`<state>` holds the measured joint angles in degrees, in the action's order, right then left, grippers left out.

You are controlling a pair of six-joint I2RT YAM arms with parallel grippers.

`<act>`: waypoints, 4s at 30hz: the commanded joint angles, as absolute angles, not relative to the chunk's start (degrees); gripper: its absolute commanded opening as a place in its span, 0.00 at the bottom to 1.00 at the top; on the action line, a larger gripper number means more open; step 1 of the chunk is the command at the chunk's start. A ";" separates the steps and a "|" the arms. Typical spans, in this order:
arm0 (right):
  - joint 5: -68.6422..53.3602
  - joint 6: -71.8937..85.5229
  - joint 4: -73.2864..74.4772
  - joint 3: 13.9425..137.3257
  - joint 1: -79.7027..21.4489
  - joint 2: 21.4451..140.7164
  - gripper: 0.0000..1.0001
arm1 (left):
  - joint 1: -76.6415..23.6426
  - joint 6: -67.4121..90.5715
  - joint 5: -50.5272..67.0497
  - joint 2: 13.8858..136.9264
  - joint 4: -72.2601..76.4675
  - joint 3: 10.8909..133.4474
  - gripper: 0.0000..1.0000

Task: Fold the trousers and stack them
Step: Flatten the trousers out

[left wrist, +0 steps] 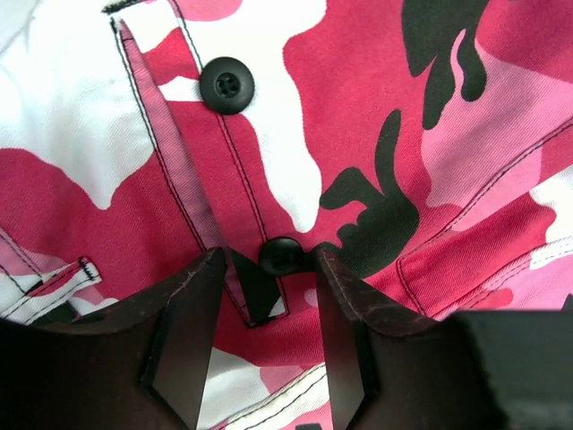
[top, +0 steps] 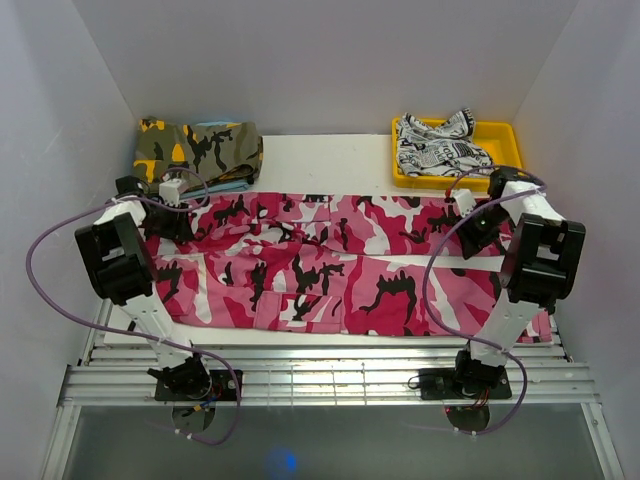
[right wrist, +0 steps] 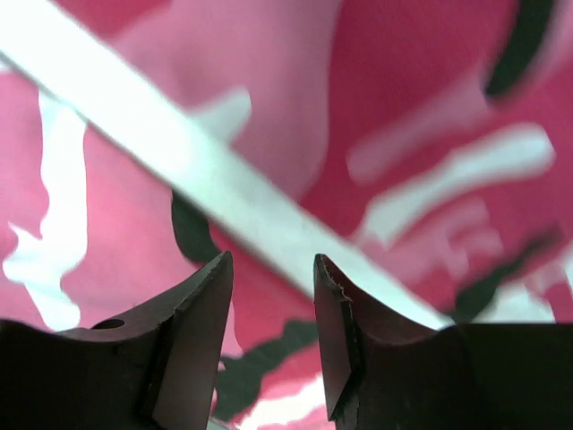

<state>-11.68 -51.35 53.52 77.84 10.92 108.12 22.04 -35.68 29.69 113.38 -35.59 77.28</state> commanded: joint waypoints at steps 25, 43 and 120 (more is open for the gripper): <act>-9.05 -54.67 43.23 76.01 5.02 112.31 0.30 | 27.51 -38.85 25.05 114.43 -40.34 78.57 0.69; -19.96 -42.10 50.89 102.30 9.40 121.70 0.51 | 27.16 -45.44 33.84 110.47 -44.21 85.34 0.81; -34.00 -50.71 41.21 111.79 21.97 135.00 0.80 | 35.68 -37.70 50.01 143.96 -45.69 124.54 0.85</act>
<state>-28.53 -47.88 38.92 112.60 22.22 135.98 34.41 -33.43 44.51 143.00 -40.97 122.54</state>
